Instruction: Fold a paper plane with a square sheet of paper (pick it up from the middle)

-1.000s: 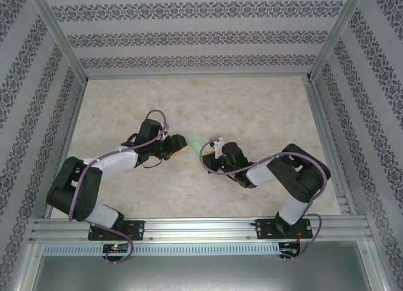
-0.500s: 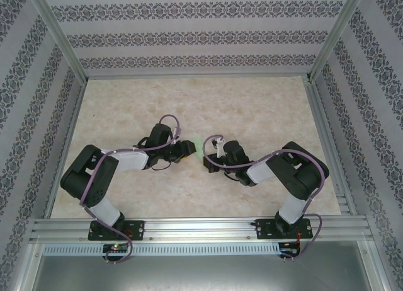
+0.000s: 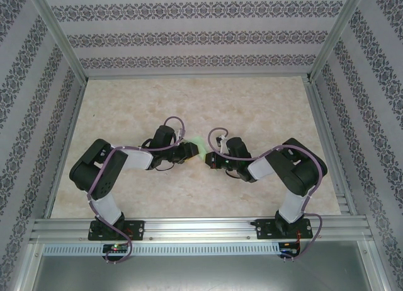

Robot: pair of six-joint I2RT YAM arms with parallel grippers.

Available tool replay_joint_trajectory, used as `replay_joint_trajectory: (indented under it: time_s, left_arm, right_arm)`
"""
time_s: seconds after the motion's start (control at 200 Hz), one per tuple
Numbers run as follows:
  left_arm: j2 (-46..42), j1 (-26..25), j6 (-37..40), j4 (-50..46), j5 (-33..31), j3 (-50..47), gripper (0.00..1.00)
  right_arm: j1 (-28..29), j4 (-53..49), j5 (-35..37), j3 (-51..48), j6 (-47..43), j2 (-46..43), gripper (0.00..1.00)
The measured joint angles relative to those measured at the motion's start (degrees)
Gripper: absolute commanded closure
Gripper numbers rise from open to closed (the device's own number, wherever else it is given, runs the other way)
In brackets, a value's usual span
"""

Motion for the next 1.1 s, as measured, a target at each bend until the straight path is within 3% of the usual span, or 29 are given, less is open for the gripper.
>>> replay_joint_trajectory:
  time_s: [0.565,1.104]
  left_arm:
    - [3.89,-0.63,0.00,5.03,1.51,1.42,0.67]
    - [7.50,-1.40,0.48,6.71,3.87,5.44,0.73]
  right_arm:
    - [-2.34,-0.07,-2.62,0.00,8.96,0.37,1.00]
    - [-3.19,-1.81,-3.96,1.03,10.73,0.76,1.00]
